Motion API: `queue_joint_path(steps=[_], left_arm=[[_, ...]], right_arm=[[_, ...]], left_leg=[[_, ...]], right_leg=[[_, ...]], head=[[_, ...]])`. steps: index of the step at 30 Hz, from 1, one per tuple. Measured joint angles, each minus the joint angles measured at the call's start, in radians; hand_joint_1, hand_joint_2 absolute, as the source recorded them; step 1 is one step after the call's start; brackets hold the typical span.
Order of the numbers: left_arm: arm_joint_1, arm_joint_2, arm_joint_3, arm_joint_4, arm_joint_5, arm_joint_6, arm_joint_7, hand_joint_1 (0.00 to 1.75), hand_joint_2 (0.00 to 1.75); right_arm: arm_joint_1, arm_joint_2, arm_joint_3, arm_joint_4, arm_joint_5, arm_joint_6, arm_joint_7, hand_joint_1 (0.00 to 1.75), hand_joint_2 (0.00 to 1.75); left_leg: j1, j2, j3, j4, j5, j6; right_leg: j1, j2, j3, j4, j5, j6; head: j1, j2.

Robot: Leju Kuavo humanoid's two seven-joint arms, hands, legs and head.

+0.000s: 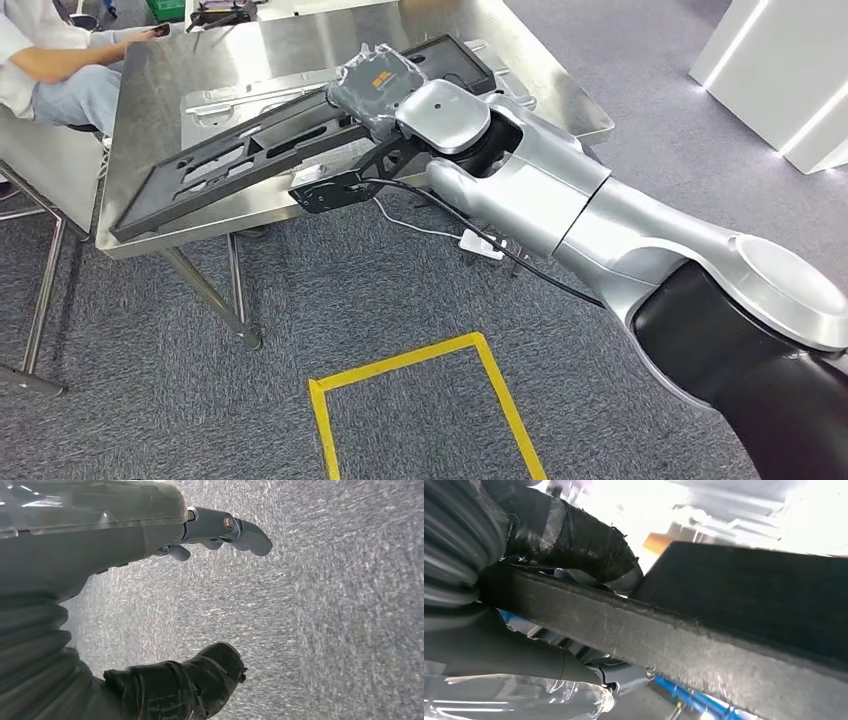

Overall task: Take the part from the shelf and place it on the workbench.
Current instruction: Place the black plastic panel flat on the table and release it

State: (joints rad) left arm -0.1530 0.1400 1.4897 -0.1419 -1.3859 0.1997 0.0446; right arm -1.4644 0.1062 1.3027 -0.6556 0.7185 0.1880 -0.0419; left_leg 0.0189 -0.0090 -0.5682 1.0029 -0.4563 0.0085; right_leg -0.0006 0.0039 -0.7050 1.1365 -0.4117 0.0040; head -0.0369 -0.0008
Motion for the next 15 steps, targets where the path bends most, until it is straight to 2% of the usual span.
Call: queue_joint_path(steps=[1, 2, 5, 7, 8, 10, 11, 12, 13, 15], left_arm=[[-0.001, 0.000, 0.000, 0.000, -0.001, 0.000, 0.000, 0.00, 1.75], [-0.001, 0.000, 0.000, 0.000, -0.003, 0.000, -0.001, 0.00, 1.75], [-0.002, 0.000, 0.000, 0.000, -0.004, -0.001, -0.003, 0.00, 1.75], [-0.002, 0.000, 0.000, 0.000, -0.004, -0.001, -0.005, 0.00, 1.75], [-0.003, 0.001, 0.000, 0.000, -0.004, -0.002, -0.006, 0.00, 1.75], [-0.002, 0.001, 0.000, 0.000, -0.004, -0.005, -0.008, 0.00, 1.75], [-0.002, 0.000, 0.000, 0.000, -0.004, -0.007, -0.009, 0.00, 1.75], [-0.001, 0.000, 0.000, 0.000, -0.004, -0.009, -0.010, 0.00, 1.75], [0.000, -0.001, 0.000, 0.000, -0.004, -0.010, -0.012, 0.00, 1.75], [0.001, -0.001, 0.000, 0.000, -0.004, -0.014, -0.016, 0.00, 1.75]], right_arm=[[-0.001, 0.001, 0.000, 0.001, 0.001, -0.001, -0.001, 1.75, 1.75], [-0.002, 0.002, 0.000, 0.002, 0.002, -0.002, -0.001, 1.75, 1.75], [-0.003, 0.005, 0.000, 0.005, 0.002, -0.005, -0.003, 1.75, 1.75], [-0.005, 0.006, 0.000, 0.009, 0.004, -0.005, -0.003, 1.75, 1.75], [-0.005, 0.006, 0.000, 0.011, 0.004, -0.006, -0.002, 1.75, 1.75], [-0.006, 0.006, 0.000, 0.014, 0.005, -0.006, -0.002, 1.75, 1.75], [-0.005, 0.006, 0.000, 0.016, 0.005, -0.006, -0.002, 1.75, 1.75], [-0.003, 0.006, 0.000, 0.017, 0.005, -0.006, -0.004, 1.75, 1.75], [-0.001, 0.007, 0.001, 0.019, 0.005, -0.006, -0.006, 1.75, 1.75], [0.001, 0.010, 0.001, 0.022, 0.007, -0.006, -0.009, 1.75, 1.75]], left_leg=[[-0.002, -0.002, 0.006, 0.001, -0.007, -0.005], [-0.004, -0.003, 0.010, 0.001, -0.012, -0.010], [-0.003, -0.003, 0.014, -0.005, -0.020, -0.026], [-0.001, 0.000, 0.001, 0.029, -0.041, -0.037], [0.000, 0.002, -0.022, 0.075, -0.060, -0.042], [0.000, 0.003, -0.098, 0.206, -0.100, -0.048], [0.000, 0.003, -0.134, 0.257, -0.106, -0.050], [0.001, 0.004, -0.157, 0.275, -0.093, -0.051], [0.001, 0.004, -0.161, 0.255, -0.062, -0.050], [0.000, 0.004, -0.124, 0.129, 0.029, -0.045]], right_leg=[[0.001, 0.000, 0.025, -0.061, 0.025, -0.005], [0.003, 0.001, 0.043, -0.099, 0.035, -0.008], [0.005, 0.005, 0.057, -0.120, 0.025, -0.020], [0.000, 0.006, 0.068, -0.128, 0.021, -0.030], [-0.002, 0.006, 0.075, -0.130, 0.018, -0.035], [0.000, 0.006, 0.083, -0.130, 0.010, -0.042], [0.001, 0.007, 0.088, -0.130, 0.005, -0.043], [0.002, 0.008, 0.094, -0.129, 0.000, -0.044], [0.002, 0.008, 0.102, -0.129, -0.006, -0.043], [0.002, 0.009, 0.119, -0.127, -0.020, -0.040]], head=[[-0.001, 0.000], [-0.002, 0.000], [-0.003, 0.000], [-0.006, 0.000], [-0.007, 0.000], [-0.009, 0.000], [-0.008, 0.000], [-0.009, 0.000], [-0.009, 0.000], [-0.009, 0.000]])
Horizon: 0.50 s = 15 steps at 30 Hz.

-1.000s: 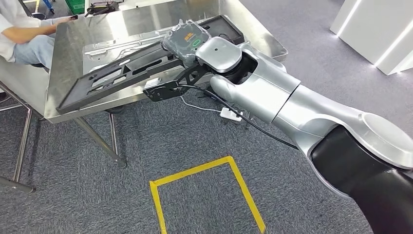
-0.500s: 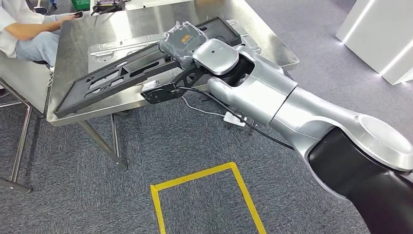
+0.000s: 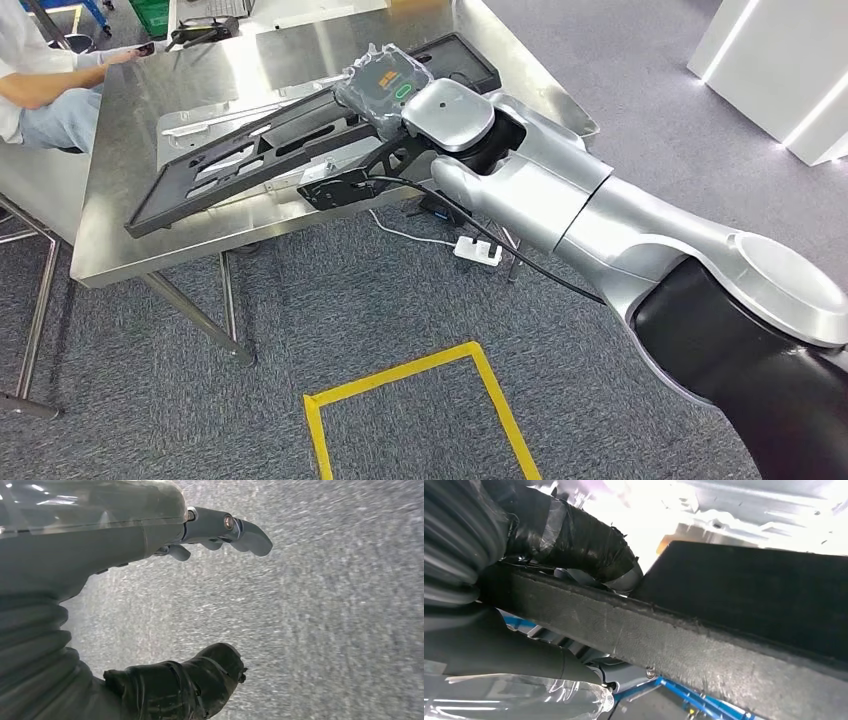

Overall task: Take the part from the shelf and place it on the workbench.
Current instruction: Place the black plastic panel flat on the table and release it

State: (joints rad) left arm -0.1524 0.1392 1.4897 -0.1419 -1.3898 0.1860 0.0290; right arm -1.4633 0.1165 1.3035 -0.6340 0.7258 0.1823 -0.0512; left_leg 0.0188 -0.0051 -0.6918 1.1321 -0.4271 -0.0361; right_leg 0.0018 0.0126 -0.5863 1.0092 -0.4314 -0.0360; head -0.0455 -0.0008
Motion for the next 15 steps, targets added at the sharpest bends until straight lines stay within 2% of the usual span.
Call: queue_joint_path(steps=[1, 2, 4, 6, 7, 9, 10, 11, 12, 13, 14, 15], left_arm=[[0.000, 0.001, 0.000, 0.000, 0.000, -0.001, -0.001, 0.00, 1.75], [-0.001, 0.001, 0.000, 0.000, 0.000, -0.002, -0.002, 0.00, 1.75], [-0.002, 0.002, 0.000, 0.000, -0.001, -0.003, -0.003, 0.00, 1.75], [-0.002, 0.001, 0.000, 0.000, -0.001, -0.003, -0.003, 0.00, 1.75], [-0.002, 0.001, 0.000, 0.000, -0.002, -0.003, -0.003, 0.00, 1.75], [-0.002, 0.001, 0.000, 0.000, -0.002, -0.003, -0.003, 0.00, 1.75], [-0.003, 0.001, 0.000, 0.000, -0.002, -0.003, -0.003, 0.00, 1.75], [-0.003, 0.000, 0.000, 0.000, -0.002, -0.003, -0.003, 0.00, 1.75], [-0.003, 0.000, 0.000, 0.000, -0.002, -0.003, -0.003, 0.00, 1.75], [-0.002, 0.000, 0.000, 0.000, -0.002, -0.003, -0.003, 0.00, 1.75], [-0.002, 0.000, 0.000, 0.000, -0.002, -0.003, -0.003, 0.00, 1.75], [-0.001, 0.000, 0.000, 0.000, -0.002, -0.003, -0.003, 0.00, 1.75]], right_arm=[[-0.001, 0.002, 0.000, 0.001, 0.002, 0.000, 0.000, 1.75, 1.75], [-0.002, 0.005, 0.000, 0.002, 0.003, -0.001, -0.001, 1.75, 1.75], [-0.002, 0.009, 0.000, 0.005, 0.005, -0.004, -0.002, 1.75, 1.75], [-0.001, 0.015, 0.000, 0.008, 0.005, -0.006, -0.007, 1.75, 1.75], [-0.002, 0.017, 0.000, 0.009, 0.005, -0.007, -0.009, 1.75, 1.75], [-0.001, 0.020, 0.000, 0.013, 0.005, -0.008, -0.013, 1.75, 1.75], [0.000, 0.021, 0.000, 0.014, 0.005, -0.008, -0.015, 1.75, 1.75], [0.004, 0.022, 0.000, 0.016, 0.004, -0.009, -0.017, 1.75, 1.75], [0.007, 0.024, 0.000, 0.018, 0.004, -0.009, -0.019, 1.75, 1.75], [0.010, 0.024, 0.000, 0.020, 0.004, -0.009, -0.020, 1.75, 1.75], [0.011, 0.025, 0.000, 0.021, 0.004, -0.009, -0.021, 1.75, 1.75], [0.011, 0.025, 0.000, 0.023, 0.004, -0.009, -0.021, 1.75, 1.75]], left_leg=[[-0.003, 0.000, 0.026, -0.063, 0.029, 0.004], [-0.006, 0.000, 0.046, -0.107, 0.042, 0.010], [-0.011, 0.000, 0.061, -0.132, 0.033, 0.022], [-0.006, 0.000, 0.068, -0.141, 0.029, 0.033], [-0.002, 0.001, 0.075, -0.145, 0.028, 0.039], [0.001, 0.002, 0.086, -0.149, 0.022, 0.049], [0.001, 0.002, 0.089, -0.148, 0.018, 0.052], [0.001, 0.002, 0.092, -0.146, 0.012, 0.053], [0.002, 0.002, 0.096, -0.143, 0.006, 0.052], [0.003, 0.001, 0.101, -0.140, -0.001, 0.050], [0.004, -0.001, 0.108, -0.136, -0.009, 0.047], [0.004, -0.003, 0.115, -0.132, -0.018, 0.044]], right_leg=[[0.002, 0.001, 0.005, 0.001, -0.006, 0.003], [0.003, 0.002, 0.008, 0.001, -0.010, 0.007], [0.006, 0.003, 0.008, 0.000, -0.016, 0.016], [0.008, 0.001, 0.008, 0.005, -0.024, 0.027], [0.008, 0.000, 0.000, 0.026, -0.036, 0.032], [0.004, -0.002, -0.054, 0.131, -0.079, 0.040], [0.001, -0.003, -0.097, 0.202, -0.103, 0.043], [-0.002, -0.003, -0.137, 0.262, -0.114, 0.045], [-0.005, -0.003, -0.164, 0.291, -0.109, 0.047], [-0.007, -0.003, -0.171, 0.280, -0.082, 0.048], [-0.009, -0.004, -0.158, 0.231, -0.040, 0.048], [-0.010, -0.006, -0.133, 0.159, 0.003, 0.047]], head=[[0.000, 0.000], [0.000, 0.000], [0.001, 0.000], [0.002, 0.000], [0.003, 0.000], [0.006, 0.000], [0.006, 0.000], [0.006, 0.000], [0.006, 0.000], [0.006, 0.000], [0.006, 0.000], [0.007, 0.000]])
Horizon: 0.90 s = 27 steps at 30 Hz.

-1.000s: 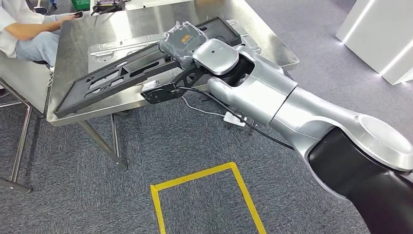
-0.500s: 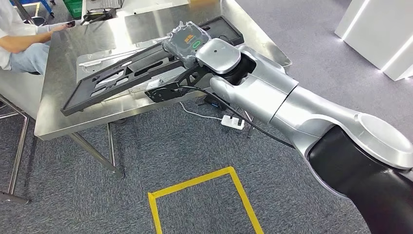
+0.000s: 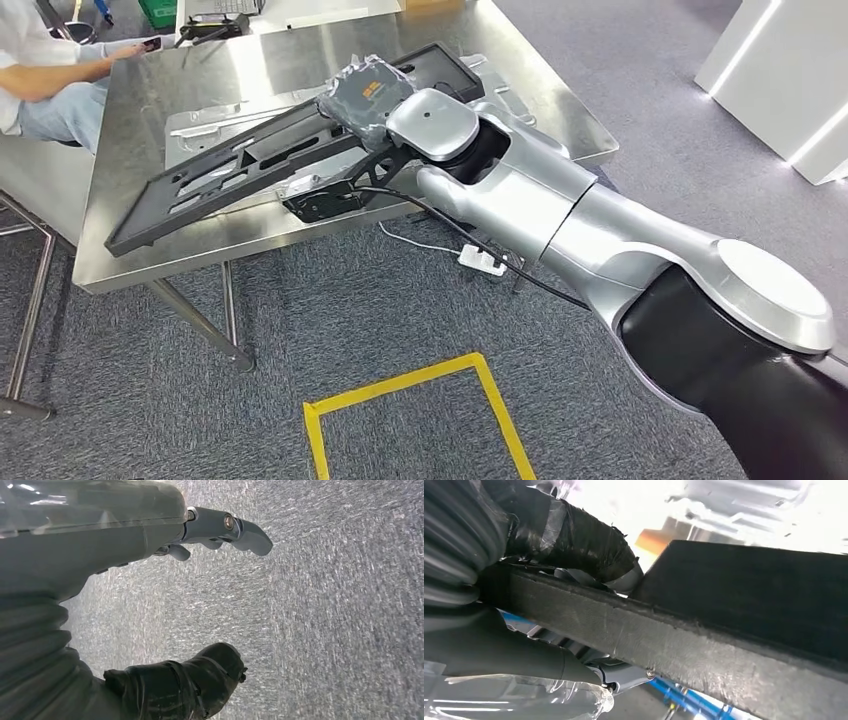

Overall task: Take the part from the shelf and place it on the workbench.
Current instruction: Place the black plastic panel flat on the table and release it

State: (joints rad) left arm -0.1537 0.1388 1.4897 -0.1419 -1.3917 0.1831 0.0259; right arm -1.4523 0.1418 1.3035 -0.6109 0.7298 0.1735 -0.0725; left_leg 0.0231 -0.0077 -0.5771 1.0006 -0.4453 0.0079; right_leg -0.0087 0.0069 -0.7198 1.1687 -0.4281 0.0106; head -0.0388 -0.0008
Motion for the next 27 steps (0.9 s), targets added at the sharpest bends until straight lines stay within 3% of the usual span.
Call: queue_joint_path(steps=[1, 3, 7, 9, 11, 12, 13, 15, 17, 20, 23, 26, 27], left_arm=[[0.000, 0.000, 0.000, 0.000, 0.000, 0.000, 0.000, 0.00, 1.75], [0.000, 0.000, 0.000, 0.000, 0.000, 0.000, 0.000, 0.00, 1.75], [-0.001, 0.000, 0.000, 0.000, 0.000, -0.001, 0.000, 0.00, 1.75], [0.000, 0.001, 0.000, 0.000, 0.000, -0.001, 0.000, 0.00, 1.75], [0.001, 0.001, 0.000, 0.000, 0.000, 0.000, 0.000, 0.00, 1.75], [0.002, 0.001, 0.000, 0.000, 0.000, 0.000, 0.000, 0.00, 1.75], [0.003, 0.001, 0.000, 0.000, -0.001, 0.000, 0.000, 0.00, 1.75], [0.004, 0.002, 0.000, 0.000, -0.001, 0.000, 0.001, 0.00, 1.75], [0.003, 0.003, 0.000, 0.000, -0.001, 0.000, 0.001, 0.00, 1.75], [0.004, 0.004, 0.000, 0.000, -0.002, 0.001, 0.001, 0.00, 1.75], [0.006, 0.004, 0.000, 0.000, -0.005, 0.002, 0.000, 0.00, 1.75], [0.003, 0.003, 0.000, 0.000, -0.007, 0.002, 0.000, 0.00, 1.75], [0.002, 0.003, 0.000, 0.000, -0.008, 0.002, 0.000, 0.00, 1.75]], right_arm=[[-0.001, 0.000, 0.000, 0.002, 0.000, 0.000, 0.000, 1.75, 1.75], [-0.002, 0.004, 0.000, 0.005, 0.001, -0.001, 0.000, 1.75, 1.75], [-0.004, 0.011, 0.000, 0.009, 0.011, -0.002, -0.001, 1.75, 1.75], [-0.005, 0.014, 0.000, 0.012, 0.016, -0.001, 0.001, 1.75, 1.75], [-0.002, 0.016, 0.001, 0.015, 0.019, 0.000, 0.001, 1.75, 1.75], [0.001, 0.018, 0.002, 0.016, 0.020, 0.000, 0.001, 1.75, 1.75], [0.004, 0.019, 0.004, 0.016, 0.021, 0.002, 0.001, 1.75, 1.75], [0.006, 0.020, 0.008, 0.017, 0.024, 0.004, 0.001, 1.75, 1.75], [0.004, 0.020, 0.009, 0.017, 0.026, 0.004, 0.004, 1.75, 1.75], [0.004, 0.020, 0.009, 0.017, 0.024, 0.004, 0.006, 1.75, 1.75], [0.004, 0.020, 0.009, 0.018, 0.023, 0.004, 0.004, 1.75, 1.75], [0.007, 0.020, 0.009, 0.019, 0.023, 0.004, 0.004, 1.75, 1.75], [0.011, 0.020, 0.009, 0.020, 0.023, 0.004, 0.004, 1.75, 1.75]], left_leg=[[-0.002, -0.001, 0.004, 0.005, -0.009, -0.005], [-0.004, -0.003, 0.007, 0.010, -0.021, -0.017], [0.000, -0.001, 0.004, 0.024, -0.039, -0.039], [0.001, 0.002, -0.042, 0.113, -0.075, -0.045], [0.001, 0.003, -0.121, 0.242, -0.110, -0.048], [0.001, 0.003, -0.151, 0.278, -0.107, -0.048], [0.000, 0.004, -0.165, 0.278, -0.086, -0.046], [-0.003, 0.010, -0.137, 0.174, -0.003, -0.038], [-0.012, 0.019, -0.086, 0.055, 0.050, -0.027], [-0.021, 0.020, -0.066, 0.010, 0.047, -0.014], [-0.012, 0.016, -0.049, -0.001, 0.042, 0.001], [-0.010, 0.013, -0.034, -0.003, 0.029, 0.012], [-0.010, 0.011, -0.029, -0.002, 0.024, 0.013]], right_leg=[[0.001, -0.001, 0.028, -0.065, 0.029, -0.002], [0.004, -0.001, 0.058, -0.131, 0.045, -0.007], [0.004, -0.002, 0.071, -0.141, 0.033, -0.027], [0.002, -0.008, 0.082, -0.146, 0.027, -0.038], [0.005, -0.015, 0.093, -0.146, 0.018, -0.044], [0.007, -0.018, 0.099, -0.146, 0.012, -0.045], [0.008, -0.023, 0.107, -0.145, 0.005, -0.045], [0.011, -0.031, 0.125, -0.144, -0.011, -0.043], [0.015, -0.038, 0.137, -0.143, -0.023, -0.036], [0.019, -0.046, 0.143, -0.147, -0.033, -0.023], [0.017, -0.031, 0.128, -0.106, -0.059, -0.006], [0.013, -0.012, 0.021, 0.079, -0.121, 0.002], [0.012, -0.011, -0.014, 0.125, -0.124, 0.004]], head=[[0.000, 0.000], [-0.001, 0.000], [-0.003, 0.000], [-0.007, 0.000], [-0.009, 0.000], [-0.009, 0.000], [-0.009, 0.000], [-0.009, 0.000], [-0.008, 0.000], [-0.008, 0.000], [-0.005, 0.000], [-0.002, 0.000], [-0.002, 0.000]])
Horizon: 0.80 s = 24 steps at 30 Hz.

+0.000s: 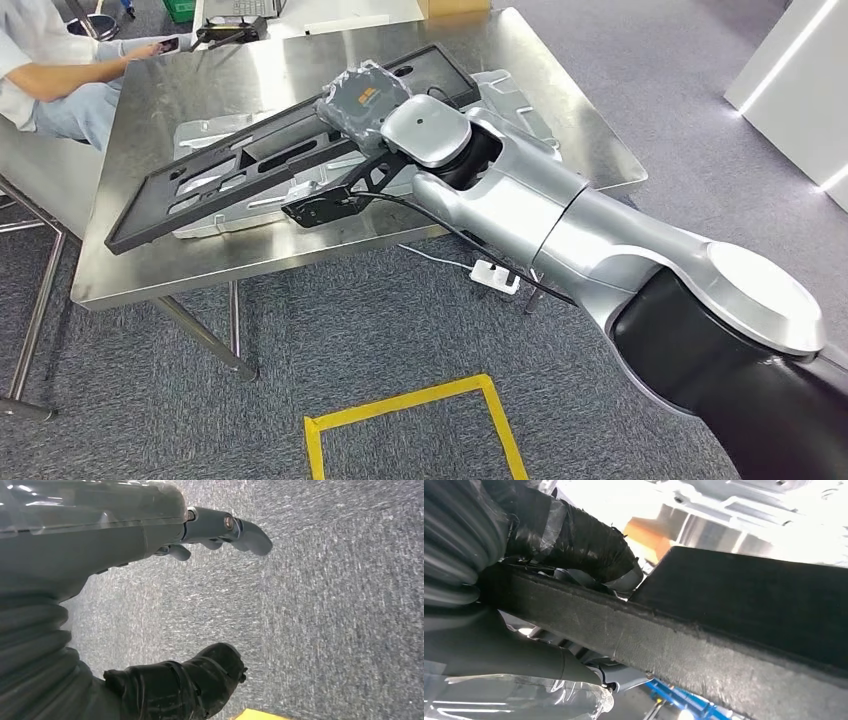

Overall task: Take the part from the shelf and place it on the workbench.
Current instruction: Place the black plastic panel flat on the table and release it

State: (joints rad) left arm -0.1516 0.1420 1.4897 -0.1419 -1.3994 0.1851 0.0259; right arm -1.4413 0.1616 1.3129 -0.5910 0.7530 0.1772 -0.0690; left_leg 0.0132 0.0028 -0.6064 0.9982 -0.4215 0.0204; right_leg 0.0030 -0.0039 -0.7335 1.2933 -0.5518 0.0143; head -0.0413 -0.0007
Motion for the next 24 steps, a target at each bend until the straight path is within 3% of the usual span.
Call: queue_joint_path(steps=[1, 2, 4, 6, 8, 11, 12, 14, 15, 16, 17, 18, 20, 22, 24], left_arm=[[0.000, 0.000, 0.000, 0.000, 0.000, 0.000, 0.000, 0.00, 1.75], [0.000, 0.000, 0.000, 0.000, 0.000, 0.000, 0.000, 0.00, 1.75], [0.000, -0.001, 0.000, 0.000, 0.000, 0.000, 0.000, 0.00, 1.75], [-0.001, -0.002, 0.000, 0.000, 0.000, 0.000, 0.000, 0.00, 1.75], [-0.002, -0.003, 0.000, 0.000, -0.001, 0.000, 0.001, 0.00, 1.75], [-0.001, -0.003, 0.000, 0.000, -0.001, 0.002, 0.001, 0.00, 1.75], [-0.001, -0.002, 0.000, 0.000, -0.001, 0.003, 0.002, 0.00, 1.75], [-0.001, -0.001, 0.000, 0.000, -0.001, 0.005, 0.002, 0.00, 1.75], [-0.001, -0.001, 0.000, 0.000, -0.002, 0.005, 0.002, 0.00, 1.75], [0.000, -0.002, 0.000, 0.000, -0.002, 0.006, 0.002, 0.00, 1.75], [0.000, -0.002, 0.000, 0.000, -0.002, 0.006, 0.002, 0.00, 1.75], [0.000, -0.002, 0.000, 0.000, -0.002, 0.006, 0.002, 0.00, 1.75], [0.000, -0.001, 0.000, 0.000, -0.002, 0.007, 0.002, 0.00, 1.75], [-0.001, -0.001, 0.000, 0.000, -0.002, 0.008, 0.002, 0.00, 1.75], [-0.001, -0.001, 0.000, 0.000, -0.003, 0.008, 0.002, 0.00, 1.75]], right_arm=[[0.003, 0.000, 0.001, 0.001, 0.000, 0.000, 0.000, 1.75, 1.75], [0.005, 0.000, 0.003, 0.001, 0.000, 0.000, 0.000, 1.75, 1.75], [0.005, -0.001, 0.005, 0.002, 0.001, 0.000, 0.000, 1.75, 1.75], [0.003, -0.001, 0.005, 0.003, 0.001, 0.000, 0.000, 1.75, 1.75], [0.002, -0.001, 0.006, 0.003, 0.001, 0.000, 0.000, 1.75, 1.75], [0.001, -0.001, 0.006, 0.004, 0.002, 0.000, 0.000, 1.75, 1.75], [0.000, -0.001, 0.006, 0.004, 0.002, 0.000, 0.000, 1.75, 1.75], [0.002, 0.000, 0.006, 0.004, 0.003, 0.000, 0.000, 1.75, 1.75], [0.005, 0.000, 0.006, 0.004, 0.003, 0.000, 0.000, 1.75, 1.75], [0.009, 0.000, 0.006, 0.004, 0.003, 0.000, 0.000, 1.75, 1.75], [0.013, 0.000, 0.007, 0.004, 0.003, 0.000, -0.001, 1.75, 1.75], [0.015, 0.000, 0.008, 0.004, 0.003, 0.000, -0.001, 1.75, 1.75], [0.015, 0.001, 0.008, 0.004, 0.003, 0.000, -0.002, 1.75, 1.75], [0.012, 0.002, 0.008, 0.004, 0.003, 0.000, -0.001, 1.75, 1.75], [0.012, 0.003, 0.009, 0.004, 0.003, -0.001, -0.001, 1.75, 1.75]], left_leg=[[0.000, -0.003, 0.006, 0.002, -0.006, -0.001], [0.000, -0.006, 0.012, 0.005, -0.014, -0.002], [0.000, -0.012, 0.026, 0.011, -0.030, -0.007], [-0.002, -0.017, 0.031, 0.017, -0.042, -0.016], [-0.001, -0.021, 0.031, 0.014, -0.046, -0.027], [0.003, -0.016, 0.023, 0.037, -0.064, -0.044], [0.004, -0.013, 0.002, 0.079, -0.082, -0.049], [0.006, -0.010, -0.070, 0.208, -0.124, -0.059], [0.008, -0.010, -0.108, 0.261, -0.132, -0.062], [0.010, -0.009, -0.132, 0.284, -0.122, -0.065], [0.011, -0.009, -0.137, 0.268, -0.091, -0.067], [0.013, -0.007, -0.122, 0.212, -0.045, -0.069], [0.012, -0.002, -0.070, 0.077, 0.027, -0.068], [0.006, 0.000, -0.040, 0.015, 0.036, -0.056], [0.004, -0.002, -0.037, 0.011, 0.024, -0.039]], right_leg=[[-0.001, 0.000, -0.019, 0.011, 0.016, 0.000], [-0.003, 0.001, -0.019, -0.017, 0.050, -0.001], [-0.003, 0.003, 0.027, -0.148, 0.133, -0.008], [0.000, 0.006, 0.070, -0.246, 0.167, -0.017], [0.004, 0.007, 0.081, -0.265, 0.159, -0.025], [-0.002, 0.005, 0.100, -0.282, 0.155, -0.040], [-0.005, 0.004, 0.109, -0.287, 0.153, -0.044], [-0.006, 0.003, 0.122, -0.290, 0.144, -0.051], [-0.006, 0.004, 0.128, -0.290, 0.138, -0.052], [-0.006, 0.004, 0.136, -0.290, 0.132, -0.051], [-0.006, 0.004, 0.145, -0.289, 0.125, -0.049], [-0.007, 0.004, 0.155, -0.288, 0.117, -0.046], [-0.006, 0.004, 0.170, -0.284, 0.100, -0.036], [-0.003, 0.005, 0.175, -0.283, 0.090, -0.025], [-0.001, 0.004, 0.176, -0.285, 0.084, -0.015]], head=[[0.000, 0.000], [0.000, 0.000], [0.000, 0.000], [-0.002, 0.000], [-0.002, 0.000], [-0.003, 0.000], [-0.005, 0.000], [-0.008, 0.000], [-0.008, 0.000], [-0.008, 0.000], [-0.008, 0.000], [-0.008, 0.000], [-0.009, 0.000], [-0.010, 0.000], [-0.010, 0.000]])
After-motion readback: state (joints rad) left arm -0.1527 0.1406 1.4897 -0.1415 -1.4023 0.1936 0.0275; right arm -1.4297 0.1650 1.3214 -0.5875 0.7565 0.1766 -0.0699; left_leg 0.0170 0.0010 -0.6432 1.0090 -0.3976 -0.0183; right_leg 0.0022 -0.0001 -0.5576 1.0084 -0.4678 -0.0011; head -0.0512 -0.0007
